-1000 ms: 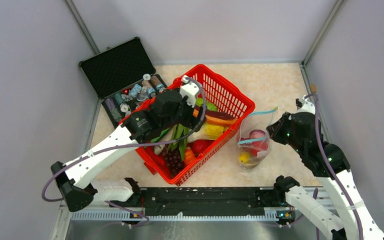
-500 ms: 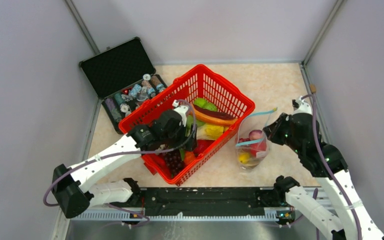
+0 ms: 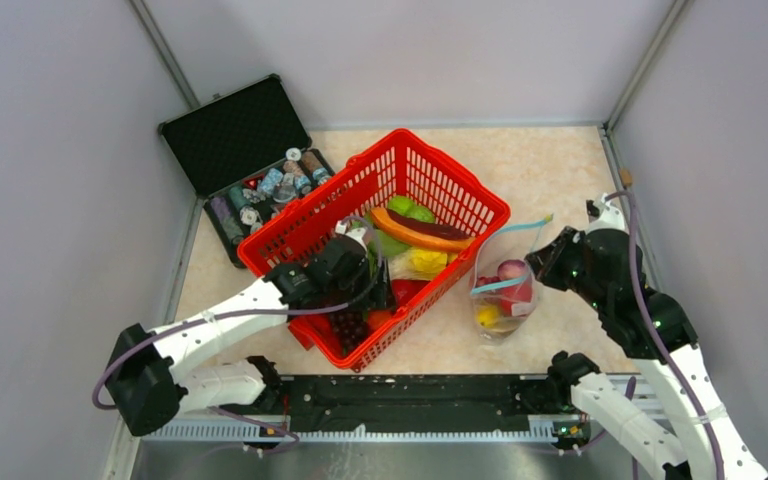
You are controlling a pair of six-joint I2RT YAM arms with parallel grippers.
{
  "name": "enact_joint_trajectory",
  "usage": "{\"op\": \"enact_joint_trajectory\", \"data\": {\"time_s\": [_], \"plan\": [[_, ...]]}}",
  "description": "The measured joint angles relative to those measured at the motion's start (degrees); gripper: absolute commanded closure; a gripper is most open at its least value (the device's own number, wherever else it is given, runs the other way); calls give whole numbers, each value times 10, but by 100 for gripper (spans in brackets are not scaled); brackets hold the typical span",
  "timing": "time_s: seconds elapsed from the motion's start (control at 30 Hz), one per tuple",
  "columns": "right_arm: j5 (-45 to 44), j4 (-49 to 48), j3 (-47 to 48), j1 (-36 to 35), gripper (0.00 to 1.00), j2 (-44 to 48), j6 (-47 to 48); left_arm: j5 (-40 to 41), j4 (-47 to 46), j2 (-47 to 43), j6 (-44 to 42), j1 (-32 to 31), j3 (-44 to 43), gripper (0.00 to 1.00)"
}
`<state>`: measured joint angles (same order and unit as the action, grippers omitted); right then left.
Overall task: Place the food in the zip-top bag and seal the zipper
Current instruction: Pick up the fake vegetable from the bin.
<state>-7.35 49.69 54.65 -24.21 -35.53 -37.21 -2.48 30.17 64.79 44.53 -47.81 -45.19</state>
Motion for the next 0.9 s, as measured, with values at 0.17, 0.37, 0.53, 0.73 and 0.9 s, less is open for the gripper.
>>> {"op": "enact_joint_trajectory", "data": {"time_s": [0.17, 0.37, 0.53, 0.73, 0.9], "plan": [[0, -4, -8, 0, 100, 10, -1, -8, -1, 13, 5, -7, 2, 22], [-1, -4, -8, 0, 100, 19, -3, -11, 37, 33, -3, -20, -2, 20], [-1, -4, -8, 0, 100, 21, -3, -6, 65, 33, -12, -23, -22, 22], [-1, -4, -8, 0, 100, 21, -3, 2, 63, 82, 3, -26, -26, 25], [-1, -4, -11, 0, 100, 21, -3, 13, 47, 105, 20, -33, -26, 39]]}}
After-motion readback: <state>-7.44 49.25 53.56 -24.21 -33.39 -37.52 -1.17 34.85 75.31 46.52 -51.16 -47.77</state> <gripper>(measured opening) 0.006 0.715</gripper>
